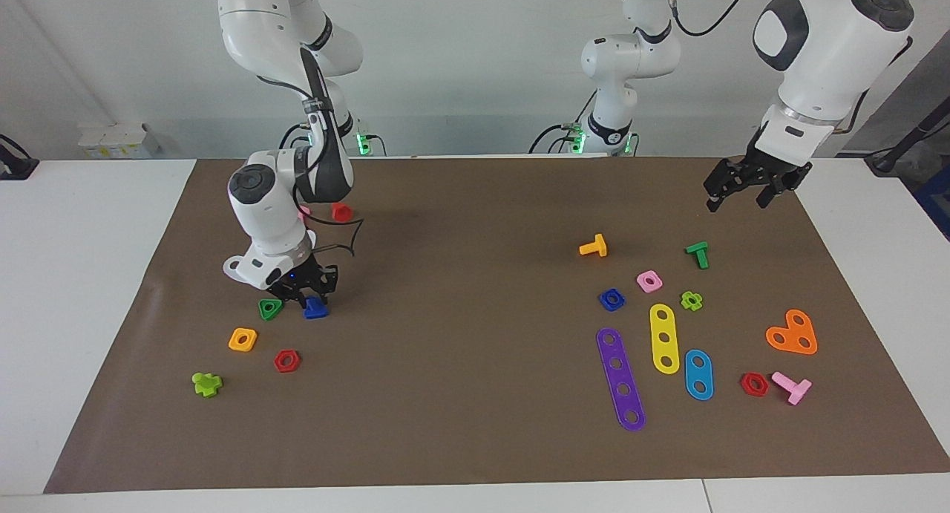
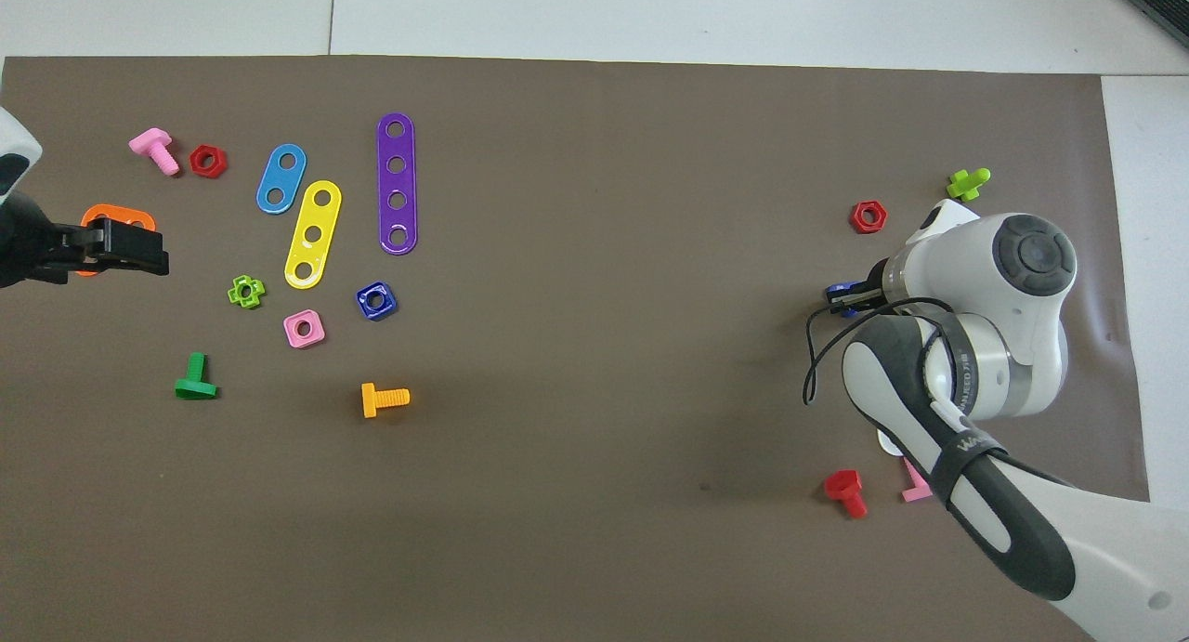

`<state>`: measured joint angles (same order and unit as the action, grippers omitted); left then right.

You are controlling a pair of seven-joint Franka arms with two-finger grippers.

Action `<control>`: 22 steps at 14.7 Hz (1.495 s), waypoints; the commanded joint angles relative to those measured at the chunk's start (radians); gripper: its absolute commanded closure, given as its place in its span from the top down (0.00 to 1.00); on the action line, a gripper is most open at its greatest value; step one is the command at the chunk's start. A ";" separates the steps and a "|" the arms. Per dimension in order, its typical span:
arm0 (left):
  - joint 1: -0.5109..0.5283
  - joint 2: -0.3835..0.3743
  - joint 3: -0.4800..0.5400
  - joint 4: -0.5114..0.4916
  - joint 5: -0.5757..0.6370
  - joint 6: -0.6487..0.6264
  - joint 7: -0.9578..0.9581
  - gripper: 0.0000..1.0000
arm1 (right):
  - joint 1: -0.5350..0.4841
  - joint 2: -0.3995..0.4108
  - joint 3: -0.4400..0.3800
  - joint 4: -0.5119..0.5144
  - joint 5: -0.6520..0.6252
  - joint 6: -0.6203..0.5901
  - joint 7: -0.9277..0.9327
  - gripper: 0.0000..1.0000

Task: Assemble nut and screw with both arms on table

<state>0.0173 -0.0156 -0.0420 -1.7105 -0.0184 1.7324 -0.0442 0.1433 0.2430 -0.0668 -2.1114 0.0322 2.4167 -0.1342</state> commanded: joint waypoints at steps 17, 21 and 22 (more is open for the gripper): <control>0.001 -0.027 0.001 -0.029 0.020 0.009 -0.006 1.00 | -0.017 -0.001 0.007 -0.018 0.025 0.053 0.004 0.00; 0.001 -0.029 -0.001 -0.031 0.020 0.012 -0.002 1.00 | 0.001 -0.050 0.012 0.092 0.025 -0.112 0.123 0.00; 0.001 -0.029 -0.001 -0.031 0.020 0.012 0.001 1.00 | 0.024 -0.051 0.018 0.156 0.026 -0.192 0.171 0.00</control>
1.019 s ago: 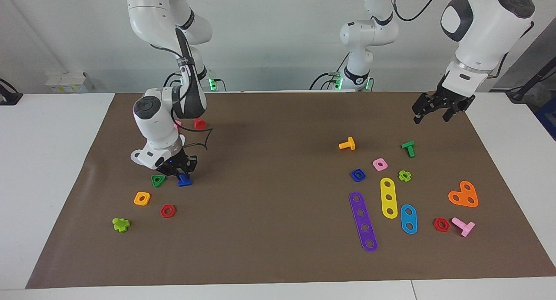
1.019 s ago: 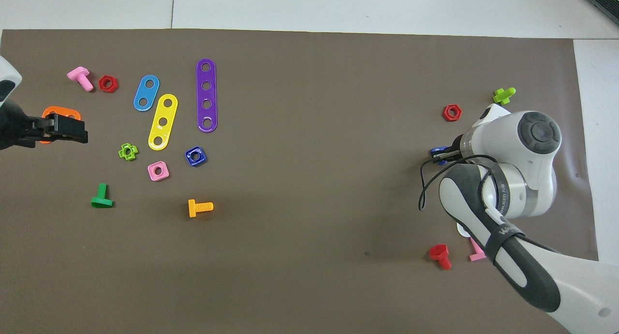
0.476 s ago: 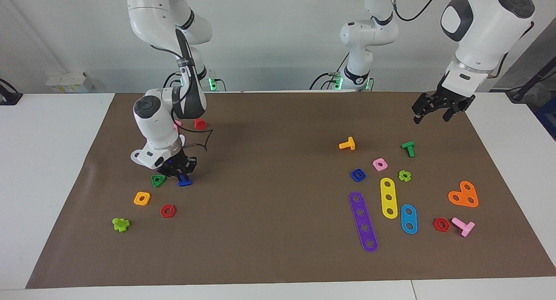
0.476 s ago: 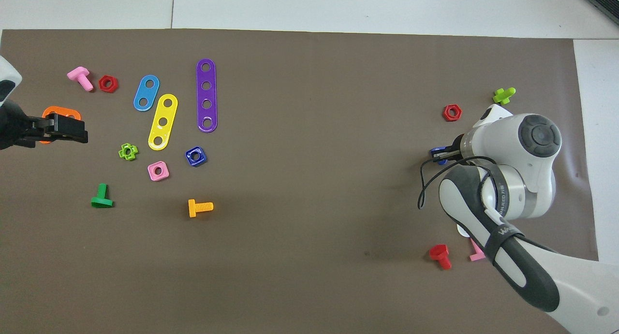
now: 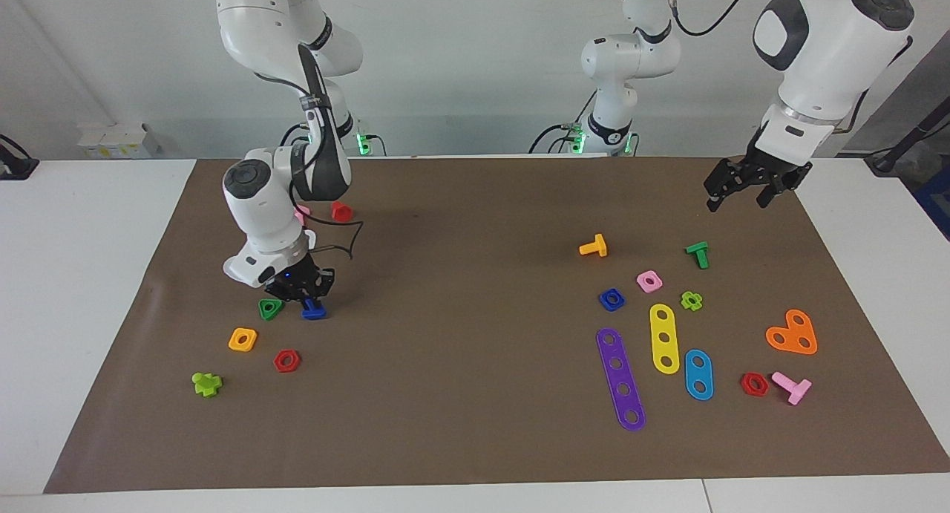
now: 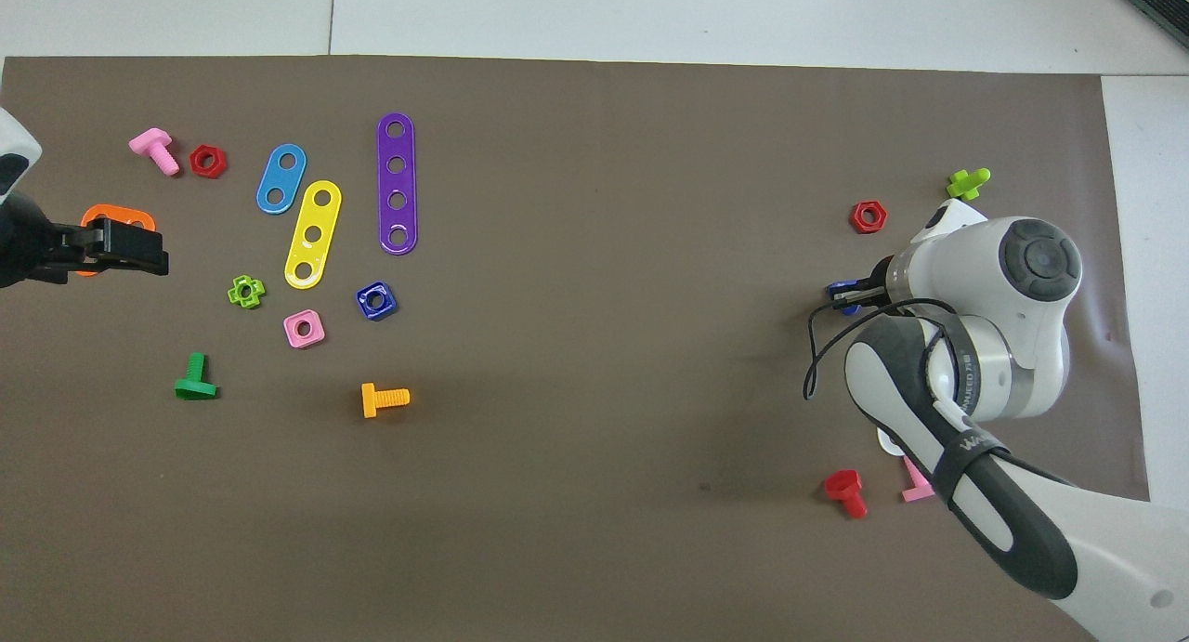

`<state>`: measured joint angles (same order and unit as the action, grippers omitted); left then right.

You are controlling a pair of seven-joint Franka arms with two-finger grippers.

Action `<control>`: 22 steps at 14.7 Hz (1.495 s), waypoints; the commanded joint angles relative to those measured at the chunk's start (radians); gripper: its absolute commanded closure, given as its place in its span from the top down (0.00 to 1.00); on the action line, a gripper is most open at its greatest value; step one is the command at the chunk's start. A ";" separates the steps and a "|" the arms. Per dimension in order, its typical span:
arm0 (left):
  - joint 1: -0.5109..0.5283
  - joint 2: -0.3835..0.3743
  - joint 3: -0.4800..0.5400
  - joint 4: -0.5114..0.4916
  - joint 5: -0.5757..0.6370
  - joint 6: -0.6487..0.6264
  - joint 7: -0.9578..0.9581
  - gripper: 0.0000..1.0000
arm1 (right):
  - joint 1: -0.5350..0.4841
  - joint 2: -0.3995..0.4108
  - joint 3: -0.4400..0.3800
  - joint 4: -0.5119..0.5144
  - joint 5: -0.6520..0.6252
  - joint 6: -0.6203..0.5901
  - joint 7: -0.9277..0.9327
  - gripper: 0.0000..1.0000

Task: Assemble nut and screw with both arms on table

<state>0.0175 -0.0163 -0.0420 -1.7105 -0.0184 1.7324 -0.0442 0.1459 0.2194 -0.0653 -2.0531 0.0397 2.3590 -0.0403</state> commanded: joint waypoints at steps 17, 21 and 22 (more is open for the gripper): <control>-0.017 -0.039 -0.004 -0.101 0.017 0.067 -0.005 1.00 | 0.501 0.234 0.022 0.341 0.002 0.063 0.745 0.00; -0.043 0.004 -0.006 -0.115 0.011 0.122 -0.080 0.99 | 0.544 0.328 0.019 0.421 -0.027 0.065 0.835 0.00; -0.065 0.019 -0.006 -0.113 0.011 0.134 -0.119 0.99 | 0.541 0.328 0.019 0.409 -0.035 0.066 0.833 0.00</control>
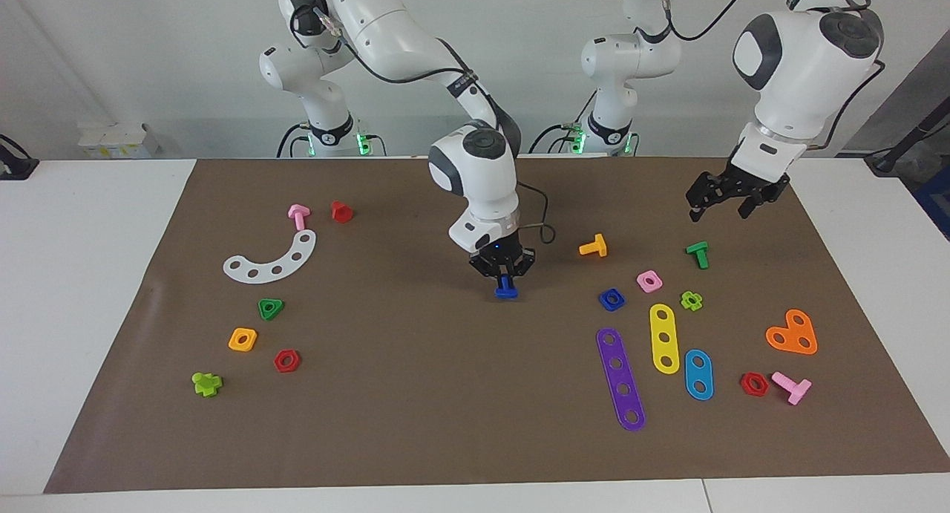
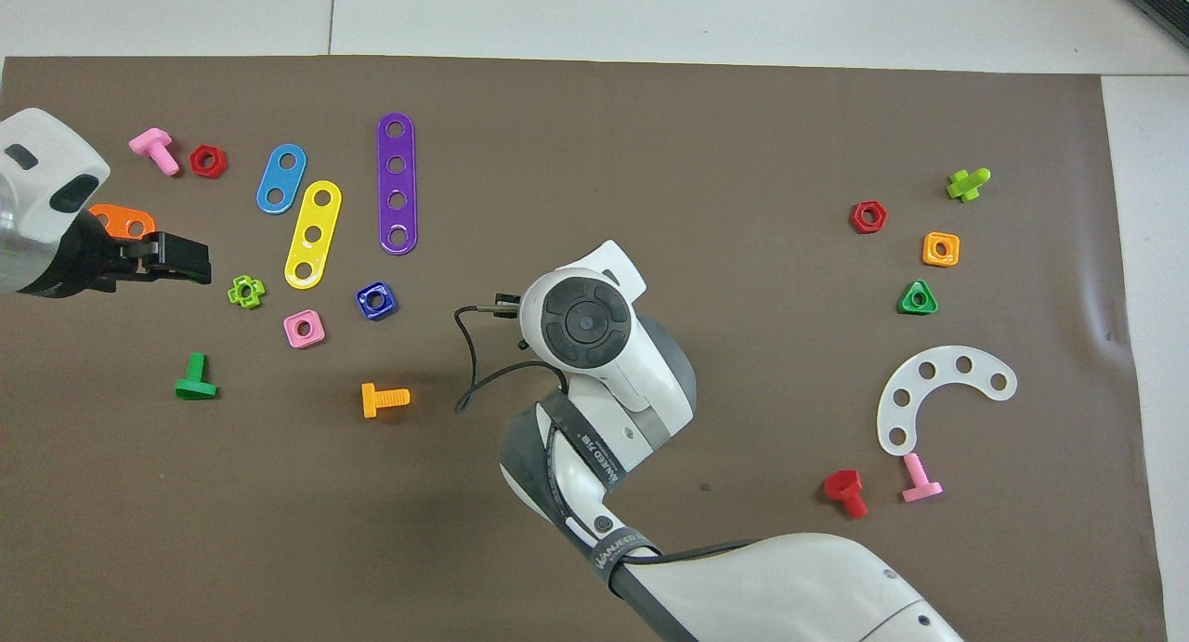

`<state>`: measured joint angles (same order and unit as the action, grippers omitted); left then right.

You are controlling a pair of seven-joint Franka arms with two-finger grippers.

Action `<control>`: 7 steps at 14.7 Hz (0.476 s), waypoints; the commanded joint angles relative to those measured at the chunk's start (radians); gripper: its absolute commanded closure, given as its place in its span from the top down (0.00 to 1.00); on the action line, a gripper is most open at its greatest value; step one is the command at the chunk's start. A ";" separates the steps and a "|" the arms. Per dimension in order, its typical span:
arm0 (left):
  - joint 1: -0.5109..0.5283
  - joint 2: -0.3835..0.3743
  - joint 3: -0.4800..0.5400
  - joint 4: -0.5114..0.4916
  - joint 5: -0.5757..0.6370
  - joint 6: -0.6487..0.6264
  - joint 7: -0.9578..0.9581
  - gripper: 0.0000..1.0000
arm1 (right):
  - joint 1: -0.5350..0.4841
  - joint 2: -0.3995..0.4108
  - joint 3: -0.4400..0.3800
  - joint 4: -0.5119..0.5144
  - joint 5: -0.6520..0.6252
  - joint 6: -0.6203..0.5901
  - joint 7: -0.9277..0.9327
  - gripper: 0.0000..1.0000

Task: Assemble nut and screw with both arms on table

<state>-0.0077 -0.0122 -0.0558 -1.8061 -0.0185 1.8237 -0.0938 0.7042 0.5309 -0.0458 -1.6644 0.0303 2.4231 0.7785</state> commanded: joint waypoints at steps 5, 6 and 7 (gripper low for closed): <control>-0.100 0.095 0.008 -0.021 0.011 0.123 -0.295 0.96 | -0.025 0.017 -0.002 0.000 -0.099 0.007 0.010 0.00; -0.119 0.115 0.008 -0.027 0.011 0.149 -0.334 0.96 | -0.023 0.021 -0.002 -0.001 -0.102 0.011 0.013 0.00; -0.126 0.119 0.008 -0.053 0.011 0.192 -0.374 0.96 | -0.022 0.024 -0.002 -0.006 -0.102 0.020 0.015 0.00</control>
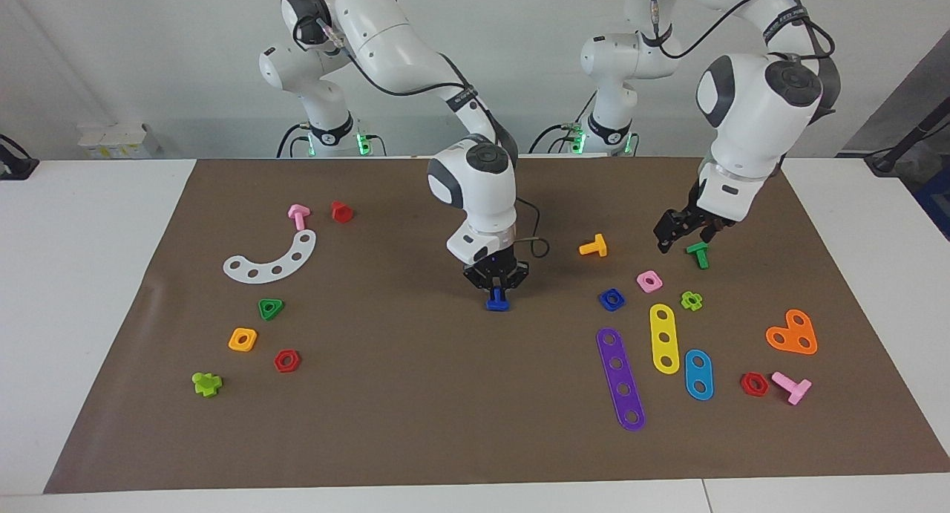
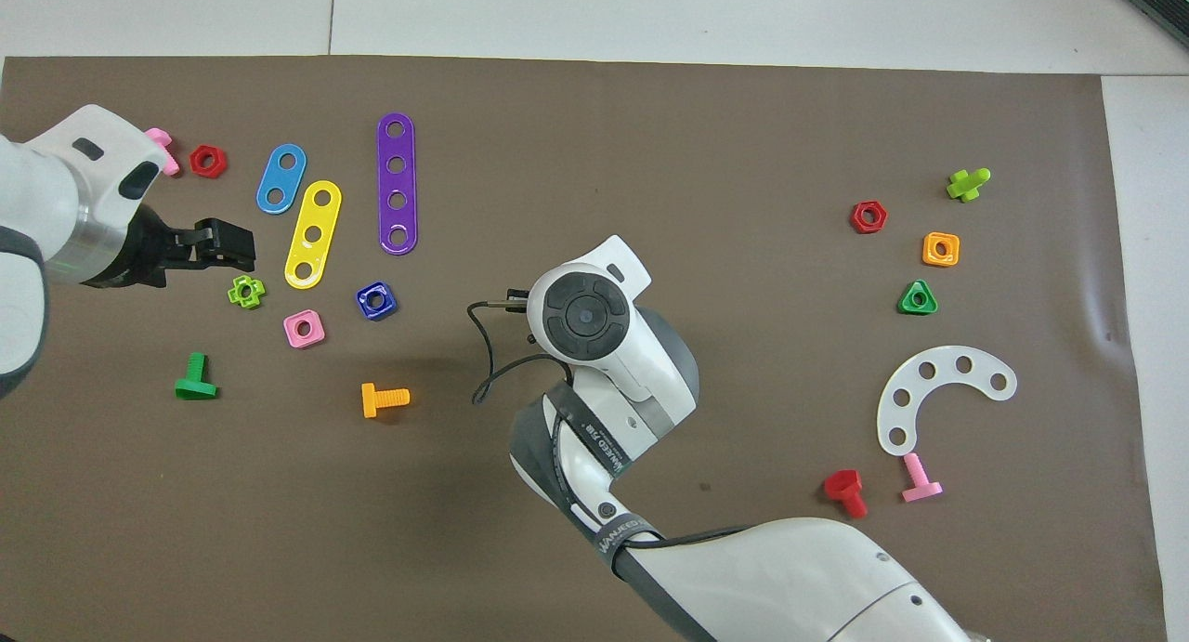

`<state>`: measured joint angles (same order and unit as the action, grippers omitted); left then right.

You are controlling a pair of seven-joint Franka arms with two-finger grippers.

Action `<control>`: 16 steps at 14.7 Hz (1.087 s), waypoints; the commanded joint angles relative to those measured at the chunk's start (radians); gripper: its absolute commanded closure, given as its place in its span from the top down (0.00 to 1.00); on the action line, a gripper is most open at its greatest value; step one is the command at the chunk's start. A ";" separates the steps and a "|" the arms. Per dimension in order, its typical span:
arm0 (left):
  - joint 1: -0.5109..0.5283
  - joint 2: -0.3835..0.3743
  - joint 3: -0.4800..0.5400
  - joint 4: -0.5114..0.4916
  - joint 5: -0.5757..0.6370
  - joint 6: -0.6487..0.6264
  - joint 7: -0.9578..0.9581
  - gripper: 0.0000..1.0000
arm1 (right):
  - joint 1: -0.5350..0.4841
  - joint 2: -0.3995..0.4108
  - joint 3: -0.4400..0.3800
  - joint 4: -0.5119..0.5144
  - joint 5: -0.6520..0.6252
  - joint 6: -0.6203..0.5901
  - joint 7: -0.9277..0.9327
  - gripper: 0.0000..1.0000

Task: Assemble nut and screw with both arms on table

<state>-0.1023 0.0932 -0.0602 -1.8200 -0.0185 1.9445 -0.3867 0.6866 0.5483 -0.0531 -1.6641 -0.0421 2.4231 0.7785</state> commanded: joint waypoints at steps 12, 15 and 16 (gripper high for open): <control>-0.099 0.221 0.019 -0.122 0.020 0.335 -0.379 0.86 | -0.192 -0.283 -0.004 0.017 -0.012 -0.309 0.005 1.00; -0.099 0.221 0.019 -0.157 0.028 0.358 -0.379 0.82 | -0.292 -0.379 -0.002 0.004 -0.009 -0.418 -0.106 1.00; -0.099 0.223 0.019 -0.160 0.029 0.361 -0.379 0.81 | -0.326 -0.410 -0.002 0.001 -0.009 -0.471 -0.169 1.00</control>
<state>-0.1830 0.3354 -0.0566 -1.9417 -0.0181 2.2727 -0.7390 0.4245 0.2098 -0.0700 -1.6219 -0.0427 2.0142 0.7005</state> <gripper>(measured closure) 0.176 0.000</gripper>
